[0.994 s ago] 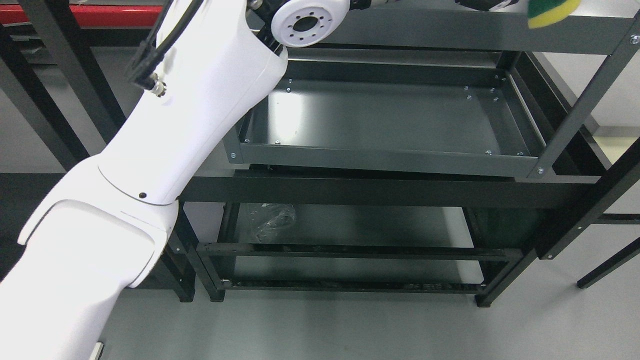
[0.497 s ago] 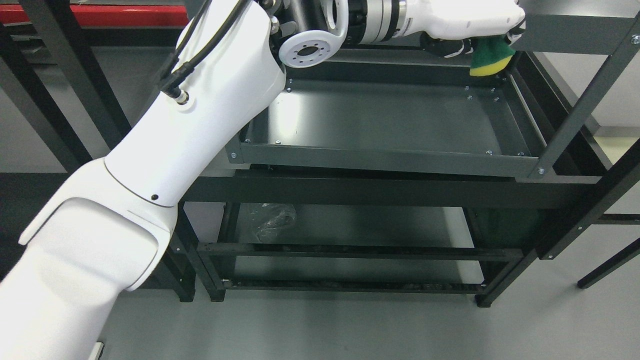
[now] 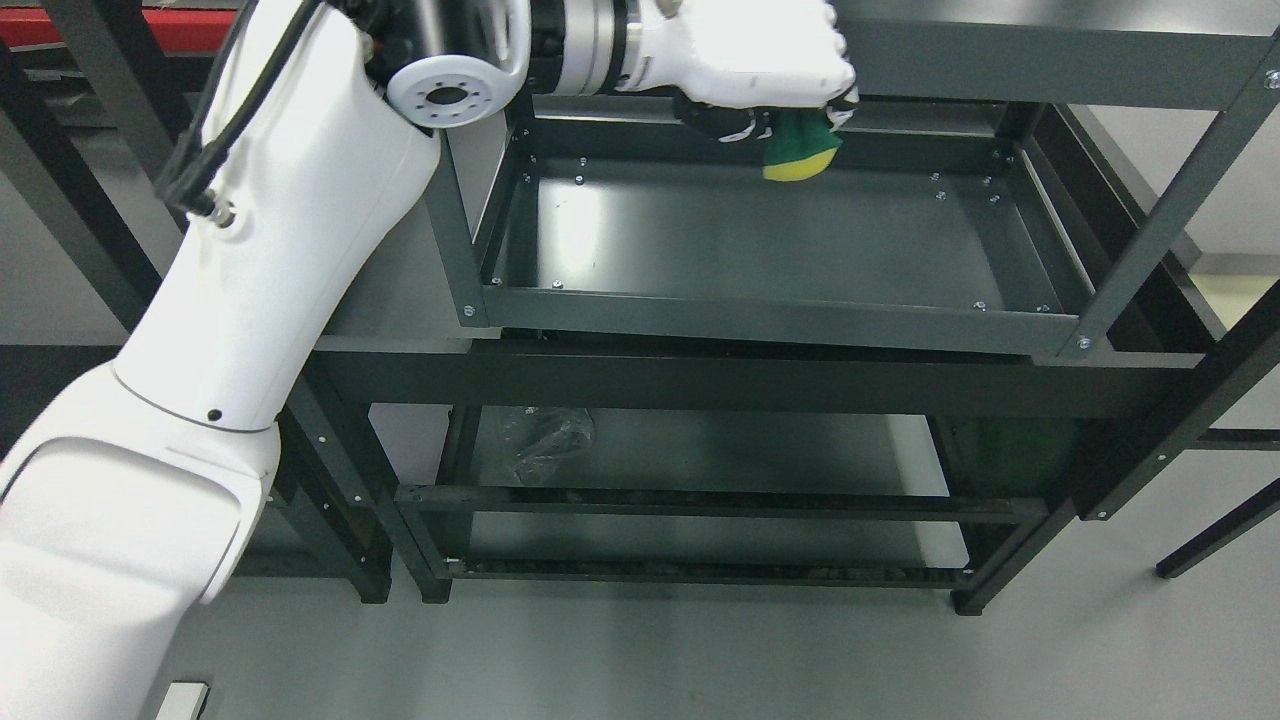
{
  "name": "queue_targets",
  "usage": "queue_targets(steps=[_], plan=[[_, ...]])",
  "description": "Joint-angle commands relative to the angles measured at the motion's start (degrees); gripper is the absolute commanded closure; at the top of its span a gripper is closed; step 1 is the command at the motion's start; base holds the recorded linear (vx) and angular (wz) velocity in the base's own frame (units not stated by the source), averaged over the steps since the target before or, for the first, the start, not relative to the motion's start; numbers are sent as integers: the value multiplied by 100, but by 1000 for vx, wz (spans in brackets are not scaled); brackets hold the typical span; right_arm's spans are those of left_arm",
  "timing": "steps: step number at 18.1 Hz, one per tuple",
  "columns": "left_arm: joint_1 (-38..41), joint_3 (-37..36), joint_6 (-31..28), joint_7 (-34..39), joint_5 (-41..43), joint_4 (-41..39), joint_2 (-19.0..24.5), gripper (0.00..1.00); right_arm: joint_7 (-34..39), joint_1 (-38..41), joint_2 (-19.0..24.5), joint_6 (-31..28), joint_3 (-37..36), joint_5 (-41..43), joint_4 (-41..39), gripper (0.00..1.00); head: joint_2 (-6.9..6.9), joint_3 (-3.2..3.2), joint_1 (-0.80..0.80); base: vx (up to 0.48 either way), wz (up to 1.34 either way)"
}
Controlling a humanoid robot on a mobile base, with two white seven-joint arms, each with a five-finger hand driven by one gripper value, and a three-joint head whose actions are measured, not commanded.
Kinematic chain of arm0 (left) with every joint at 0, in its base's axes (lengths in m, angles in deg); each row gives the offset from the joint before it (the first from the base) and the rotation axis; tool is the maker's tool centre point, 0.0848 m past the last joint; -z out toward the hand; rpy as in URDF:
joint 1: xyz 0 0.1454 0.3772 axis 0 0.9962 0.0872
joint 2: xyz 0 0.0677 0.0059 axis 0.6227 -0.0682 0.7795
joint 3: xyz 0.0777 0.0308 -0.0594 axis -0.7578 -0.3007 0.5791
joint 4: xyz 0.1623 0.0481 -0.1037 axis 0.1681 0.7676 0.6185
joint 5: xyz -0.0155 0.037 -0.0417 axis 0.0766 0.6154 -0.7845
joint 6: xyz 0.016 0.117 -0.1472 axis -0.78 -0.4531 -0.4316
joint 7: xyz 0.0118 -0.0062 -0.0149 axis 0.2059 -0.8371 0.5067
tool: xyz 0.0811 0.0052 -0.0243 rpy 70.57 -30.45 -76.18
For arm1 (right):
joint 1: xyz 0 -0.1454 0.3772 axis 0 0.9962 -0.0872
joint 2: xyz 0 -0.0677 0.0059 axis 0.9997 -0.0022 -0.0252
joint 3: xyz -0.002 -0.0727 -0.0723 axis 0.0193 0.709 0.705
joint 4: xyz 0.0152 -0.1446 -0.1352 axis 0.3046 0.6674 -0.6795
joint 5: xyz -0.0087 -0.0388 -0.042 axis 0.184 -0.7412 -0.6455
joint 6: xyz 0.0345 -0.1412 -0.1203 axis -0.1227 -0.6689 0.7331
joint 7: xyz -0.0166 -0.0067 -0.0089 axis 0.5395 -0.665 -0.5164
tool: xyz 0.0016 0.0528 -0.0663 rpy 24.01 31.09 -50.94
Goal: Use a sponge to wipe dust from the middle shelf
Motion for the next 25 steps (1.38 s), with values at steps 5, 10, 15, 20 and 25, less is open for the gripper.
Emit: queue_targets(steps=[5, 10, 15, 20, 25], plan=[[723, 2694, 59, -648, -1560, -818, 2404, 100, -3, 0, -100, -2, 0, 0, -100, 0, 0, 0, 0, 0, 0], [1100, 2913, 59, -639, -1984, -783, 3066, 100, -3, 0, -100, -2, 0, 0, -100, 0, 0, 0, 0, 0, 0], [935, 2817, 59, -630, -1512, -782, 1508, 100, -3, 0, -100, -2, 0, 0, -100, 0, 0, 0, 0, 0, 0], [391, 2600, 59, -369, 140, -11, -727, 100, -3, 0, -100, -2, 0, 0, -100, 0, 0, 0, 0, 0, 37], [-672, 212, -973, 2311, -398, 342, -727, 100, -3, 0, -100, -2, 0, 0, -100, 0, 0, 0, 0, 1, 24]])
